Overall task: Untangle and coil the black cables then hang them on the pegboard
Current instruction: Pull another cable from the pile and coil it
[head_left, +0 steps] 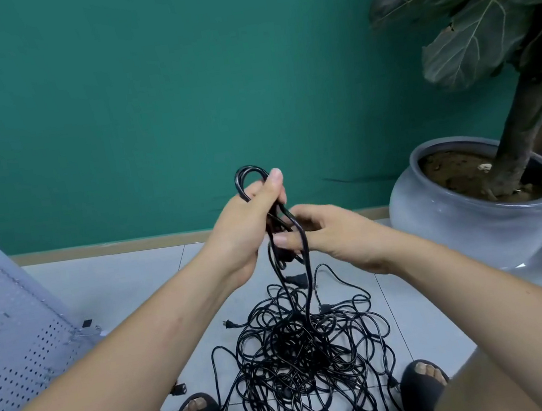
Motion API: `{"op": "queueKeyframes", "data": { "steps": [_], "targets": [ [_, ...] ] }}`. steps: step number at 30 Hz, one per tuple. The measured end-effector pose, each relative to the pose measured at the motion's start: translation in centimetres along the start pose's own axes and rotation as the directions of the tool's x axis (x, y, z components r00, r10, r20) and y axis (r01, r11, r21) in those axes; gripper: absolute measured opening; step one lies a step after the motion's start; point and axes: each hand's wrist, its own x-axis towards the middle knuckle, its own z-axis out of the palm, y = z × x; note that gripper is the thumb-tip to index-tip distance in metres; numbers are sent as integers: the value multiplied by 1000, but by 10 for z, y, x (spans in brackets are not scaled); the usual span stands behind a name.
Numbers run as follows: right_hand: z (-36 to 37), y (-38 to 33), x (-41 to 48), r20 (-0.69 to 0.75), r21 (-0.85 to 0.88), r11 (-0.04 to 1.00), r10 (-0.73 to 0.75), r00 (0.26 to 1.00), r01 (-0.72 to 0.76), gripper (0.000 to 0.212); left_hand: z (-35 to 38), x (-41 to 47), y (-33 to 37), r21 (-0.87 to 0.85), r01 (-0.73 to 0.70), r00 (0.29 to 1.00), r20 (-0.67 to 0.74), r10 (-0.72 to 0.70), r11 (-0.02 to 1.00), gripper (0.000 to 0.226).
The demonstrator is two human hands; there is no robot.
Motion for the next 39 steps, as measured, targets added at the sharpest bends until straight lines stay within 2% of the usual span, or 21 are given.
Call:
{"op": "queueKeyframes", "data": {
  "steps": [3, 4, 6, 8, 9, 11, 13, 16, 21, 25, 28, 29, 31, 35, 39],
  "targets": [
    [-11, 5, 1, -78, 52, 999, 19, 997, -15, 56, -10, 4, 6, -1, -21, 998, -51, 20, 1000, 45],
    [-15, 7, 1, -98, 40, 999, 24, 995, -20, 53, -12, 5, 8, -33, -15, 999, -46, 14, 999, 43],
    [-21, 12, 0, -151, -95, 995, 20, 988, -35, 38, -16, 5, 12, -100, 2, 1000, -8, -3, 995, 41],
    [-20, 12, -1, -229, -260, 965, -21, 973, -40, 45, -17, 5, 14, -127, 5, 1000, 23, -3, 992, 41],
    [-19, 9, -1, -264, -268, 963, -49, 963, -25, 43, -17, 5, 14, -131, 0, 999, 34, 5, 991, 41],
    [-14, 0, -1, -278, -139, 989, -81, 957, 43, 32, -16, 6, 11, -129, -13, 998, 54, 20, 992, 41],
    [-6, -7, -2, -224, -37, 995, -94, 970, 88, 28, -14, 6, 10, -119, -23, 996, 85, 33, 993, 42],
    [6, -9, -4, -151, -14, 995, -100, 983, 99, 28, -11, 5, 10, -127, -30, 993, 108, 44, 991, 41],
    [16, -7, 3, -113, -23, 997, -82, 990, 79, 52, 4, 0, 7, -53, -37, 995, 92, 42, 998, 40],
    [20, -8, 7, -116, -53, 994, -99, 988, 93, 47, 13, -3, 3, 81, -118, 992, 46, 114, 990, 45],
    [30, -11, 6, -180, -79, 992, -112, 977, 99, 11, 12, 1, 6, 116, -171, 985, 12, 171, 978, 47],
    [34, -10, 7, -213, -101, 989, -126, 969, 107, 10, 11, 2, 8, 116, -172, 985, 2, 173, 978, 47],
    [41, -11, 8, -264, -86, 989, -138, 955, 119, 22, 7, 4, 11, 104, -168, 986, 0, 169, 980, 47],
    [43, -17, 7, -331, -34, 989, -145, 932, 142, 22, 5, 4, 13, 48, -166, 982, 101, 160, 985, 51],
    [26, -25, 7, -422, 74, 974, -165, 891, 216, 26, 10, 2, 2, -128, -90, 954, 273, 122, 988, 76]
  ]
}}
